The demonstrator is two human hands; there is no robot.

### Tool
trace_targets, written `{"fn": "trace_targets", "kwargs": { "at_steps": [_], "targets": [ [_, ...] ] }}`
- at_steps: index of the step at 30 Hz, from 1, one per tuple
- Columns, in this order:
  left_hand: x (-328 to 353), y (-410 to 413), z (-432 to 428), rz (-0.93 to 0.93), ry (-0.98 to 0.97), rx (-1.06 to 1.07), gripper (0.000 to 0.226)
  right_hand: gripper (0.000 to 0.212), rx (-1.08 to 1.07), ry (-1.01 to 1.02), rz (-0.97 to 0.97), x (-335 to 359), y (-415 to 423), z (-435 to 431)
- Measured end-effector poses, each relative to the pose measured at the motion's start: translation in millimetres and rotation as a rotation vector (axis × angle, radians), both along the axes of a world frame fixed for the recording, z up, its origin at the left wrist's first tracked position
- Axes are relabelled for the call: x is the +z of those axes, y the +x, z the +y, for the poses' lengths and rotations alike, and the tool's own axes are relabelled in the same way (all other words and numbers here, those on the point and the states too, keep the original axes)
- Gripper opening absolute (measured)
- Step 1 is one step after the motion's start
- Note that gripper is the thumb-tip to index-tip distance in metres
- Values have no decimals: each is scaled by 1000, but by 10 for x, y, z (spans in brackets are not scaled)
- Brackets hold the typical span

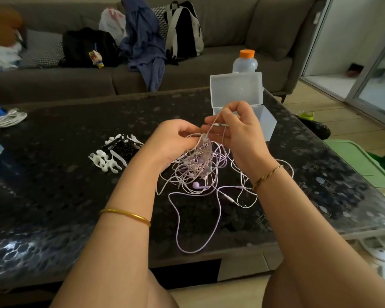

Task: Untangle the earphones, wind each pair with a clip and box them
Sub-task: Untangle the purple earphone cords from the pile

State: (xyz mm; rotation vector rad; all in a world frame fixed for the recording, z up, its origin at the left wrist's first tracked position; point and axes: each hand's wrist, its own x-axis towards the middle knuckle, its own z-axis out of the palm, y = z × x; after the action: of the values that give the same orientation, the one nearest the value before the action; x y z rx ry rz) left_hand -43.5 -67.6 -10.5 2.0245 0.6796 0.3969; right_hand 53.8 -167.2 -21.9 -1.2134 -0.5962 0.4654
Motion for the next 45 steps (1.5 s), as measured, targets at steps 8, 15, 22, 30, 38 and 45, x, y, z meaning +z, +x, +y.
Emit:
{"fn": "trace_targets", "kwargs": {
  "at_steps": [8,15,22,30,38,45],
  "targets": [
    [-17,18,-27,50,175,-5,17,8,29,61,203,19,5,1],
    [18,36,-45,26,26,97,19,6,-13,-76,168,4,30,-15],
    [-2,55,-14,55,59,168,27,9,-55,-132,118,16,46,-42],
    [87,136,-20,121,-2,199,26,16,-93,-151,180,13,60,-36],
    [-110,51,174,57,161,358,27,17,-122,-223,75,5,97,-78],
    [-22,27,26,129,224,150,29,10,-49,-254,-1,-11,54,-61]
  ]
}}
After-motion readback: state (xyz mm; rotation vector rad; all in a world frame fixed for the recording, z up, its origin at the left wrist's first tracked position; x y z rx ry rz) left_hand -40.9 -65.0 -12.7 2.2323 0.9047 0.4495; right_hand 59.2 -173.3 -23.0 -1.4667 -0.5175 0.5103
